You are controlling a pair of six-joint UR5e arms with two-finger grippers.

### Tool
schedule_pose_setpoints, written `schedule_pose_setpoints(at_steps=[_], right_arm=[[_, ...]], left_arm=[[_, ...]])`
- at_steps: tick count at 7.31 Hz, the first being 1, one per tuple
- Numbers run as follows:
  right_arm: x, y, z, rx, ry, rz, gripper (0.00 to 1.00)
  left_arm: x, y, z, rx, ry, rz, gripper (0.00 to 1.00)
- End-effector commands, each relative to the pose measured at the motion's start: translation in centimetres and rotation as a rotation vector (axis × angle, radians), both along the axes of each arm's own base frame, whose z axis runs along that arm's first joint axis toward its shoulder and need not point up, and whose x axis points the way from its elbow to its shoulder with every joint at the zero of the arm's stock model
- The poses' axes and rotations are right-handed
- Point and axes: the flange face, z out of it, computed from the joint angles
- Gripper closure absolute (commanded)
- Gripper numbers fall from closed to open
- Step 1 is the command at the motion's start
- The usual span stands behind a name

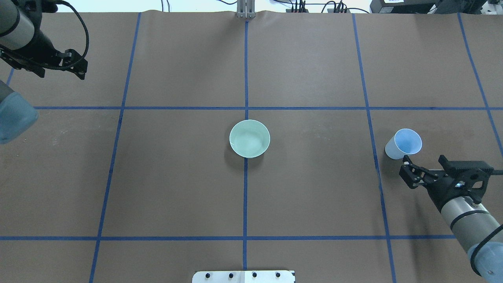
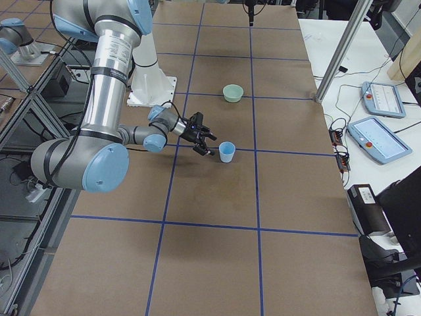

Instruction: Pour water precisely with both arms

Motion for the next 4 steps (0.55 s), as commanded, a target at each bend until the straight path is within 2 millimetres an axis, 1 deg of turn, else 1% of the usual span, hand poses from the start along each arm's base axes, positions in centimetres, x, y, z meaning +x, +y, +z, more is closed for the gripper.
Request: schedule_pose_setpoints(at_steps=[1,2,3,4], right_arm=[[2.0,0.1,-2.6,0.0,-0.011,-0.016,0.01],[3.0,-1.0,-2.6,0.015,0.055,-0.03,0.01],[5.0,-3.2,-2.5,-0.017,0.098,-0.046,0.01],[7.4,-5.3,-2.6,-0.049,0.129,-0.074,0.01]], left_arm=[[3.0,0.8,-0.8,0.022,0.048,0.005,0.0],[6.4,1.9,-1.8,0.015,0.112,-0.018,0.0],[8.6,2.8,-3.0,0.0,0.161,-0.036,0.0],[10.7,3.4,-5.3,-0.015,0.195,-0.044,0.0]])
